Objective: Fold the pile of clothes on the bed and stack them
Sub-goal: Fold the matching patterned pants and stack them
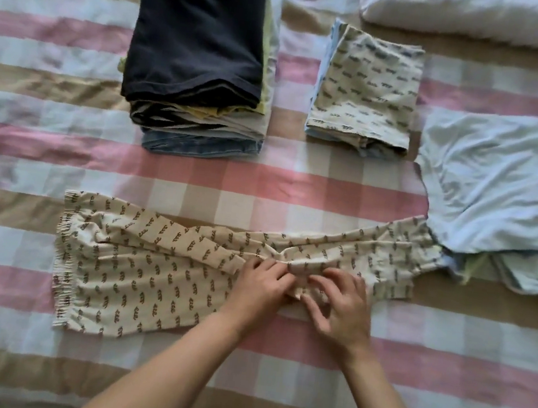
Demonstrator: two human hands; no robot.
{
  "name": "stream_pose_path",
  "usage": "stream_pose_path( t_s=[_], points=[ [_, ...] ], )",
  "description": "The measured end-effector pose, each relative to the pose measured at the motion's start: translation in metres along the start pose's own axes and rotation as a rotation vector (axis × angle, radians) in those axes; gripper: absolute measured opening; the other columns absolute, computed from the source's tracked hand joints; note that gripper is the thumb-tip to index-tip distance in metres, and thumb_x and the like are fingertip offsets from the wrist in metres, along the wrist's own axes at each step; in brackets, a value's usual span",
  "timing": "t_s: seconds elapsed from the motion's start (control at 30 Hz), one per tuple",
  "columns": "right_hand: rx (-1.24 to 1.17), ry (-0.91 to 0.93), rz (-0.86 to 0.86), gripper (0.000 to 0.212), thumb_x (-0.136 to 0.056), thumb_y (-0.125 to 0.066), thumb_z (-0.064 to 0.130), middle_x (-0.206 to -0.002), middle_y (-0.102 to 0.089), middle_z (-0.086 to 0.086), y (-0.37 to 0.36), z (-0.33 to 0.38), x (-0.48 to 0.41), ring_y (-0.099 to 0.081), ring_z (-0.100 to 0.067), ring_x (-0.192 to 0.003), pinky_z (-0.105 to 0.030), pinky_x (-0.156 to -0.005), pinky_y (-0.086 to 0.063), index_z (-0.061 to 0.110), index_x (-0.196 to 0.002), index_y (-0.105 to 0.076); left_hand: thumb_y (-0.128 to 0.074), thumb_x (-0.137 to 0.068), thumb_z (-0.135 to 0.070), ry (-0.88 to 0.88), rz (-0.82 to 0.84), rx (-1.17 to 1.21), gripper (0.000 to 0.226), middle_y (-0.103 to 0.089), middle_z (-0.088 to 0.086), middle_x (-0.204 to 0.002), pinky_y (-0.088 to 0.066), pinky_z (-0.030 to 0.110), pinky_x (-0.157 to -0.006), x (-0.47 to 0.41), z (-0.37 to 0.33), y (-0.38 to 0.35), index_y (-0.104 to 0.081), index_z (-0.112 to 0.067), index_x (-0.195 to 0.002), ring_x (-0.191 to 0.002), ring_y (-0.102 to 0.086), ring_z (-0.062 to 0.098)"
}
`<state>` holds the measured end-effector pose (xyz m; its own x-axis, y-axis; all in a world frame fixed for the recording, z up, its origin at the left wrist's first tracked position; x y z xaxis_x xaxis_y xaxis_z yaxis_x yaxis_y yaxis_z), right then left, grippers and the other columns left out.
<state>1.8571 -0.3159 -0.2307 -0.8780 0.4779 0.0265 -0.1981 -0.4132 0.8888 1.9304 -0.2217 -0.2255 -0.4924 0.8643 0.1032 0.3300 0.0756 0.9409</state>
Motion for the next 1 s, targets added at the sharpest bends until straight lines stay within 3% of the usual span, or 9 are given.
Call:
stream_pose_path(
  t_s=[0.07,0.17,0.37,0.5,0.63,0.77,0.83,0.93,1.0],
  points=[
    [-0.027,-0.202,-0.133,0.044,-0.079,-0.050,0.044,-0.110,-0.060,-0.013,0.018,-0.034,0.002,-0.050,-0.031,-0.104,-0.038,-0.090,-0.033,0.012,-0.102,-0.069,-0.083,-0.057,-0.029,-0.014,0.008,0.008,0.024,-0.065,-0.008,-0.076,-0.045,0.023,-0.062,-0.007,-0.009,-0.002,-0.065,-0.023,-0.071,-0.071,-0.063,0.016],
    [-0.097,-0.558,-0.336,0.046,-0.079,-0.068,0.032,-0.118,-0.053,-0.024,0.043,-0.084,0.011,-0.048,-0.042,-0.106,-0.042,-0.088,-0.036,0.003,-0.115,-0.061,-0.085,-0.052,-0.020,-0.033,-0.015,0.029,0.028,-0.066,-0.006,-0.078,-0.045,0.022,-0.056,-0.020,-0.024,-0.004,-0.067,-0.021,-0.074,-0.068,-0.063,0.018],
    [-0.147,-0.866,-0.155,0.044,-0.080,-0.067,0.039,-0.108,-0.064,-0.014,0.041,-0.128,0.009,-0.048,-0.033,-0.107,-0.041,-0.085,-0.034,0.012,-0.114,-0.059,-0.086,-0.048,-0.006,-0.037,-0.081,0.067,0.027,-0.059,0.002,-0.062,-0.043,0.026,-0.039,-0.038,-0.042,-0.004,-0.064,-0.012,-0.062,-0.053,-0.057,0.021],
    [-0.141,-0.768,-0.225,0.027,-0.083,-0.065,0.037,-0.093,-0.067,-0.009,0.064,-0.127,-0.006,-0.052,-0.031,-0.098,-0.037,-0.076,-0.030,0.011,-0.091,-0.067,-0.085,-0.047,0.001,0.015,-0.244,0.161,0.031,-0.056,0.000,-0.060,-0.040,0.028,-0.036,-0.043,-0.044,0.016,-0.061,-0.012,-0.060,-0.052,-0.053,0.018],
    [-0.023,-0.624,-0.317,0.028,-0.083,-0.062,0.042,-0.092,-0.069,-0.005,0.096,-0.137,-0.041,-0.053,-0.030,-0.093,-0.038,-0.076,-0.033,0.015,-0.087,-0.069,-0.078,-0.057,0.006,0.011,-0.347,0.203,0.025,-0.060,0.001,-0.066,-0.042,0.030,-0.039,-0.059,-0.058,0.029,-0.063,-0.012,-0.065,-0.059,-0.056,0.020],
    [0.058,-0.598,-0.183,0.025,-0.084,-0.061,0.040,-0.098,-0.068,-0.003,0.081,-0.149,-0.060,-0.049,-0.027,-0.101,-0.038,-0.081,-0.031,0.017,-0.092,-0.068,-0.080,-0.062,-0.006,0.013,-0.235,0.156,0.015,-0.062,0.003,-0.067,-0.045,0.028,-0.044,-0.067,-0.071,0.008,-0.067,-0.013,-0.067,-0.059,-0.060,0.024],
    [0.097,-0.600,-0.160,0.022,-0.082,-0.065,0.033,-0.105,-0.064,-0.006,0.076,-0.149,-0.059,-0.047,-0.030,-0.104,-0.040,-0.083,-0.033,0.018,-0.099,-0.066,-0.065,-0.076,-0.020,0.011,-0.179,0.141,0.007,-0.066,0.001,-0.075,-0.048,0.026,-0.053,-0.060,-0.070,0.002,-0.070,-0.016,-0.073,-0.065,-0.063,0.023],
    [0.081,-0.586,-0.282,0.034,-0.076,-0.071,0.020,-0.111,-0.058,-0.016,0.084,-0.131,-0.050,-0.047,-0.037,-0.103,-0.043,-0.082,-0.037,0.012,-0.108,-0.063,-0.049,-0.081,-0.030,0.063,-0.124,0.150,0.026,-0.068,-0.002,-0.085,-0.050,0.029,-0.066,-0.042,-0.053,0.008,-0.071,-0.017,-0.087,-0.077,-0.065,0.021],
    [0.033,-0.409,-0.347,0.026,-0.077,-0.068,0.017,-0.105,-0.059,-0.017,0.085,-0.093,-0.050,-0.050,-0.039,-0.098,-0.042,-0.082,-0.037,0.009,-0.102,-0.066,-0.049,-0.083,-0.025,0.113,-0.137,0.185,0.025,-0.068,-0.001,-0.088,-0.051,0.032,-0.069,-0.028,-0.032,0.020,-0.070,-0.014,-0.092,-0.082,-0.064,0.022]
  ],
)
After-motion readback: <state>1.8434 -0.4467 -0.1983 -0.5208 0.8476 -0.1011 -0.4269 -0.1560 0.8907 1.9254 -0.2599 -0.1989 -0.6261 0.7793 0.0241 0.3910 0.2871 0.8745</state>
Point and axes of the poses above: each hand's wrist, its own x-axis away from the middle knuckle, its own y-axis out of the back of the hand, z = x × y, the point moved 9 cm from there along -x, towards the middle knuckle
